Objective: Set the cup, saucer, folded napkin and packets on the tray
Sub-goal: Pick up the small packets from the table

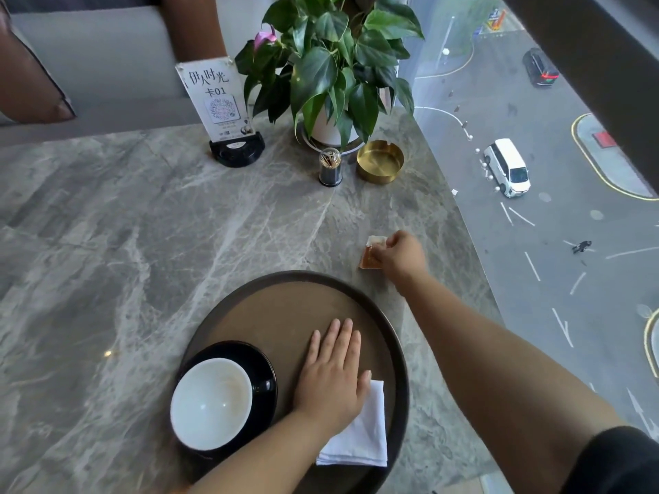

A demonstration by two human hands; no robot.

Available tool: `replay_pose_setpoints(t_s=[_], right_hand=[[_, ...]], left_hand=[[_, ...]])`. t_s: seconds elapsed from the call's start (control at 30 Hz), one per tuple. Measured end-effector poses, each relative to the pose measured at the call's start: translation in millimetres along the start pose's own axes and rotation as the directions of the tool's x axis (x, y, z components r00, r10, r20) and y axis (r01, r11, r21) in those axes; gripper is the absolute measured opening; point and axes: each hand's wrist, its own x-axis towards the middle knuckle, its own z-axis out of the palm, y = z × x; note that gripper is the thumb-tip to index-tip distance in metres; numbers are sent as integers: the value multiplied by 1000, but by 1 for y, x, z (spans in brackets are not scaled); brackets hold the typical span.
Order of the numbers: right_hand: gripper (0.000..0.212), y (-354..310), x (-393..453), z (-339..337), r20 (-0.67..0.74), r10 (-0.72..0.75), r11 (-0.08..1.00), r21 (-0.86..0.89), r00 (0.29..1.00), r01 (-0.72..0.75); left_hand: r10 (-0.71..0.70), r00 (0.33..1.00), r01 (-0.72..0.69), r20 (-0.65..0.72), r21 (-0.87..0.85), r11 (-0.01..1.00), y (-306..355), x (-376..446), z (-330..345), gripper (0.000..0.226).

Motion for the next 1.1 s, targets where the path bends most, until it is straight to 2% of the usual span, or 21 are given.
replay_pose_setpoints(t_s=[0.07, 0.13, 0.2, 0.27, 0.33, 0.37, 0.47, 0.63, 0.83, 0.93, 1.1], right_hand=[[32, 1, -7, -15, 41, 22, 978, 204, 999, -30], [31, 4, -20, -31, 150, 31, 912, 401, 988, -89], [29, 8, -38, -43, 262, 13, 843, 516, 965, -152], [32, 11, -61, -47, 348, 1, 796, 567, 937, -212], [35, 15, -85, -47, 409, -12, 759, 598, 912, -258], [36, 16, -97, -46, 439, -29, 741, 613, 898, -276], [29, 21, -123, -46, 502, -85, 703, 643, 861, -305], [24, 27, -147, -49, 514, -70, 702, 634, 855, -324], [17, 38, -166, -51, 585, 21, 727, 548, 811, -414], [12, 40, -171, -42, 548, 101, 793, 460, 831, -400], [8, 39, -166, -24, 442, 132, 864, 388, 887, -322]], left_hand=[[8, 1000, -8, 2, -104, 995, -3, 2, -5, 62], [-40, 999, 30, -15, -413, 910, -7, 7, -16, 54], [-200, 979, 108, -51, -699, 707, -11, 13, -37, 41], [-368, 930, 192, 14, -872, 451, -12, 22, -65, 33], [-382, 917, 223, 116, -942, 250, -12, 29, -86, 25], [-356, 923, 230, 147, -952, 203, -11, 31, -93, 22], [-286, 937, 254, 200, -953, 163, -5, 25, -101, 14], [-284, 937, 241, 204, -966, 99, -1, 6, -87, 7], [-384, 913, 224, 142, -958, 180, -4, -10, -65, 8], [-433, 892, 237, 131, -950, 202, -9, -14, -56, 8], [-477, 857, 299, 196, -943, 149, -16, -7, -48, 8]])
